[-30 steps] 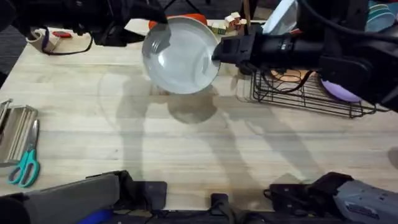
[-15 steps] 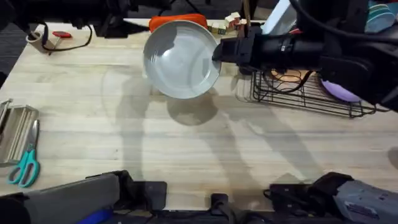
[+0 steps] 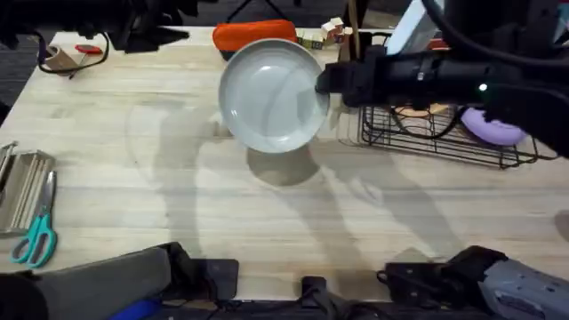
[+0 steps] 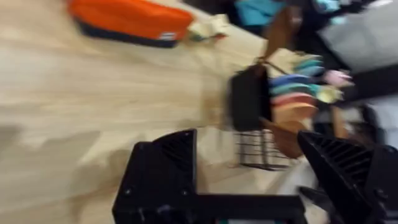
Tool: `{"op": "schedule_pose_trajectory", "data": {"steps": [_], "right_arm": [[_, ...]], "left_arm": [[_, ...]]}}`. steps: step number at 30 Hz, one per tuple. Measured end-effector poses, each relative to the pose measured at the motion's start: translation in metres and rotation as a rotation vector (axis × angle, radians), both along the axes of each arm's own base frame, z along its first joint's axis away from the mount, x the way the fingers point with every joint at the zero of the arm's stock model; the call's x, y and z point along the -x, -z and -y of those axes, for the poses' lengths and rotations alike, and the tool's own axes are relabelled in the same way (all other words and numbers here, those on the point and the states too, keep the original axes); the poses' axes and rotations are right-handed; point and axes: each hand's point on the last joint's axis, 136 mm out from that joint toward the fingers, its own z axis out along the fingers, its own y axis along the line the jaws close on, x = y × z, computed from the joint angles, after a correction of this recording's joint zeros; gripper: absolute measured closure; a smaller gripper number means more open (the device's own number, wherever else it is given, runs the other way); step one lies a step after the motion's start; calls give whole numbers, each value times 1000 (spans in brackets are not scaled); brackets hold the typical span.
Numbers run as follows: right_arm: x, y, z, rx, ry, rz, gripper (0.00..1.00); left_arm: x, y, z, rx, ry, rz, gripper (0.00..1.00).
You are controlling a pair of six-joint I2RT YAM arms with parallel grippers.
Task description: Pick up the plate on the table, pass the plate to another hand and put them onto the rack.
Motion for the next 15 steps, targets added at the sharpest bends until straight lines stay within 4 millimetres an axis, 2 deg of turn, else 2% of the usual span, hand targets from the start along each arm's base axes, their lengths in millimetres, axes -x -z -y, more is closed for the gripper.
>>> {"op": "schedule_pose_trajectory", "data": {"steps": [5, 9, 12, 15], "right_arm": [[4, -7, 11, 87, 1, 1, 973], [6, -25, 26, 183, 15, 37, 973], [5, -42, 38, 255, 27, 84, 974], [4, -63, 52, 333, 46, 143, 973]], "left_arm": [[1, 27, -27, -149, -132, -98, 6], [8, 44, -44, -247, -192, -164, 5], [14, 47, -52, -307, -214, -182, 5], [21, 37, -58, -370, -235, -148, 6]]}}
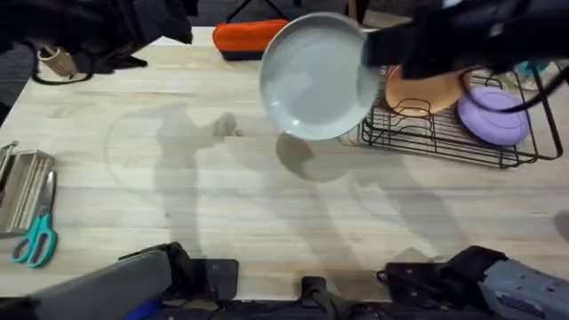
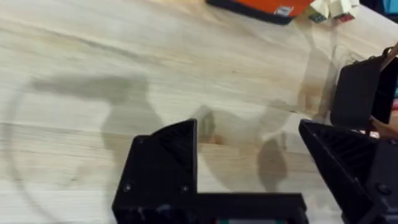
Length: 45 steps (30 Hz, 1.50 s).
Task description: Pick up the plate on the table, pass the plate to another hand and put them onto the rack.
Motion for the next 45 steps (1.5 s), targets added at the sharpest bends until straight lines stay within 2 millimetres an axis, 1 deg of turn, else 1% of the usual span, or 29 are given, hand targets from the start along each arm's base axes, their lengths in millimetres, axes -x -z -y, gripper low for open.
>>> {"op": "schedule_pose_trajectory", "data": {"steps": [5, 9, 11, 19, 21, 24, 29, 40, 42, 45], "right_arm": [[-2, -30, 25, 104, 21, 83, 973], [-10, -48, 55, 198, 69, 150, 973], [-15, -54, 72, 261, 90, 184, 973], [-27, -57, 131, 544, 158, 234, 973], [-28, -58, 145, 614, 172, 237, 973], [-28, -59, 158, 707, 170, 240, 973], [-28, -62, 168, 865, 100, 250, 973], [-27, -59, 171, 1122, -146, 261, 971], [-30, -55, 170, 1153, -191, 257, 971], [-31, -41, 164, 1185, -310, 226, 971]], "left_arm": [[14, -30, -2, -75, -3, 95, 6], [23, -46, -1, -103, -6, 146, 6], [25, -49, 0, -109, -4, 154, 6], [26, -49, 0, -111, -3, 154, 7], [26, -49, 0, -111, -3, 154, 7], [26, -49, 0, -111, -2, 154, 8], [26, -49, 0, -111, -3, 154, 8], [26, -49, 0, -111, -2, 154, 8], [26, -49, 0, -111, -2, 154, 8], [26, -49, 0, -111, -2, 154, 8]]}}
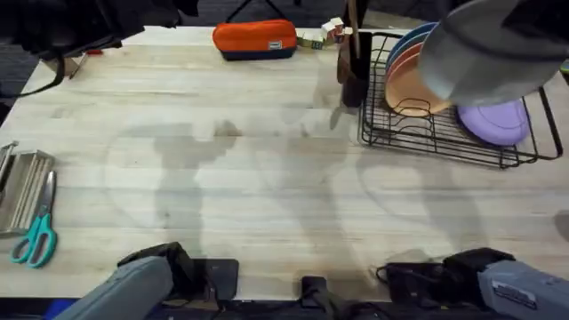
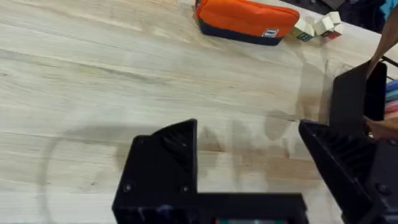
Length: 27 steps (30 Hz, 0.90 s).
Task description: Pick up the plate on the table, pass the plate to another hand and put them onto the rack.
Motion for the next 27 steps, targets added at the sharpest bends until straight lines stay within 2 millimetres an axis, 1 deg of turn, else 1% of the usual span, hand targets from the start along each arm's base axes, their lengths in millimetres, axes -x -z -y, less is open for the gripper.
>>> {"op": "schedule_pose_trajectory", "data": {"steps": [3, 6, 10, 17, 21, 27], "right_arm": [[2, 15, -6, 47, -85, -84, 971], [2, 23, -10, 78, -140, -126, 971], [2, 32, -13, 105, -183, -173, 971], [-6, 51, -20, 109, -224, -245, 971], [-13, 62, -16, 113, -215, -284, 971], [-21, 73, -3, 106, -177, -318, 972]], "left_arm": [[0, 0, 0, 1, 0, -2, 7], [1, 1, 0, 3, 0, -8, 8], [1, 1, 0, 2, 0, -7, 8], [1, 1, 0, 2, 0, -7, 8], [1, 1, 0, 2, 0, -7, 8], [1, 1, 0, 2, 0, -7, 8]]}}
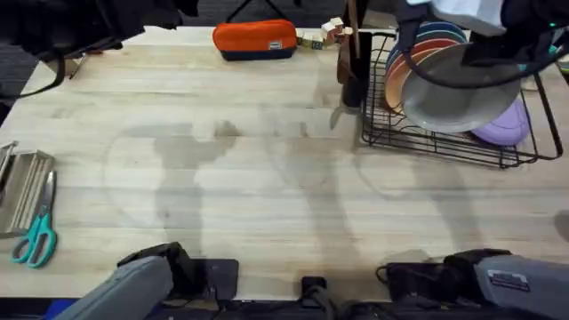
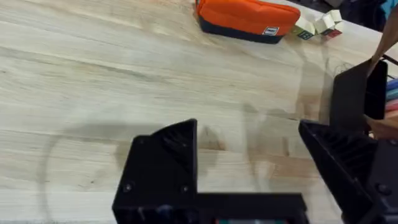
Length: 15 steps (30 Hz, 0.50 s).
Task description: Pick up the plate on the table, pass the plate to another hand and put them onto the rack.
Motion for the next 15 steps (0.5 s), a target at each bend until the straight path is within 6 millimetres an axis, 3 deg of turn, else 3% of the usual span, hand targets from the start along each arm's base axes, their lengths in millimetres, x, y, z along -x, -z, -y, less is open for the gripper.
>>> {"op": "schedule_pose_trajectory", "data": {"steps": [9, 15], "right_arm": [[-19, 3, -2, -24, -8, 30, 971], [-26, 20, 0, -24, -2, -22, 973]], "left_arm": [[0, 0, 0, 0, 0, 0, 8], [0, 0, 0, 1, 0, -2, 8]]}}
